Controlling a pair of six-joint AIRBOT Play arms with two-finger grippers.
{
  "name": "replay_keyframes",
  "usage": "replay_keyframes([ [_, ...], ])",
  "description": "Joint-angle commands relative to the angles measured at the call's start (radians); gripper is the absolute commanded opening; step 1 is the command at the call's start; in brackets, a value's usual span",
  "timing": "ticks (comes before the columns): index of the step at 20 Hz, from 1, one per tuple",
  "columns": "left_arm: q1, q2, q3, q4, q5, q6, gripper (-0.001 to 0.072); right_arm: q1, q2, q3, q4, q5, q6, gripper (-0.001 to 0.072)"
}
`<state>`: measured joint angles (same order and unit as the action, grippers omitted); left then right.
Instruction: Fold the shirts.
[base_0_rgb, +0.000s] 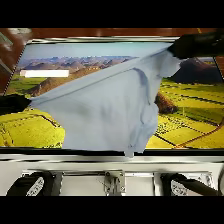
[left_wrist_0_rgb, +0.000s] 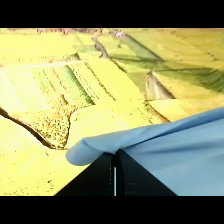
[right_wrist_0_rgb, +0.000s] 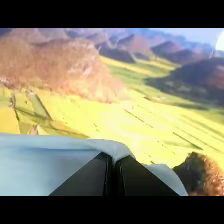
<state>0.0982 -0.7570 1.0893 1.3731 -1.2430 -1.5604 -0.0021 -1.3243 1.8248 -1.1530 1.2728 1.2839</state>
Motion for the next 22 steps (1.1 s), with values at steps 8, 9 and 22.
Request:
replay_keyframes([
  [8, 0.032, -0.575, -0.072, -0.024, 0.238, -0.008, 0.0042, 0.014, -0.518, 0.001, 0.186, -0.191, 0.195, 0.0104],
  [9, 0.032, -0.614, -0.072, -0.062, 0.237, -0.008, 0.0042, 0.021, -0.535, 0.001, 0.192, -0.188, 0.201, 0.0190],
  [22, 0.461, -0.506, -0.280, -0.199, -0.192, 0.200, 0.0674, -0.251, -0.386, -0.097, -0.045, 0.426, 0.161, 0.0624],
])
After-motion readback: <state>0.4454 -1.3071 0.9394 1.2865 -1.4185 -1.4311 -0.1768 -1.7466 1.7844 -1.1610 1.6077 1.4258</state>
